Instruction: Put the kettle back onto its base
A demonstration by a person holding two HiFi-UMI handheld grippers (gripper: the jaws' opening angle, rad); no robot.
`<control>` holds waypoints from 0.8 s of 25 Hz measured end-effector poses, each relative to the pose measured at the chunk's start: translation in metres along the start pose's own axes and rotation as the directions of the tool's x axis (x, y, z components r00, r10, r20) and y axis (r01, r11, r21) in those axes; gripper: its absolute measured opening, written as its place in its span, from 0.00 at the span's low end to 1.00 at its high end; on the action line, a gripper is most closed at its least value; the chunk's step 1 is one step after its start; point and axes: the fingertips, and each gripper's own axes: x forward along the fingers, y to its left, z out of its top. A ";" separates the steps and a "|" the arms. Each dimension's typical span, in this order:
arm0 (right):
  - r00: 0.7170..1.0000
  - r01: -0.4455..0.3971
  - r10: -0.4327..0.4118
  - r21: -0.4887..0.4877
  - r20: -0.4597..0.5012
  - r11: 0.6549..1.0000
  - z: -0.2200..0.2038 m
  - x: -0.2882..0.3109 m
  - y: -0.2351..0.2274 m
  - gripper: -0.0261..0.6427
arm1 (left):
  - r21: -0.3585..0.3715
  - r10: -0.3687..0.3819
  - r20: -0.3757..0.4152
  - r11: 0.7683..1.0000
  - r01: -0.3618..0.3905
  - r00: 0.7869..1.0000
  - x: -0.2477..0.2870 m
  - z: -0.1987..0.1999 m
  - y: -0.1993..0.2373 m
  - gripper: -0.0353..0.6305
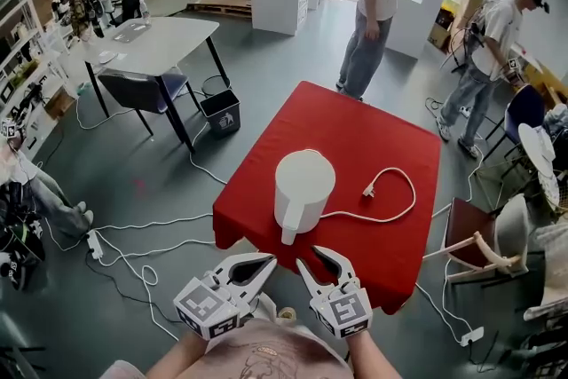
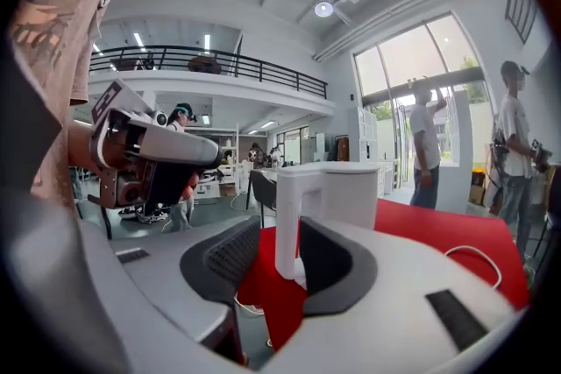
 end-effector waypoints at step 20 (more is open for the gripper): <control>0.996 0.066 -0.072 0.102 0.051 0.993 0.010 -0.054 0.096 0.05 | 0.038 -0.100 -0.009 0.994 0.100 0.995 -0.080 -0.010 -0.034 0.03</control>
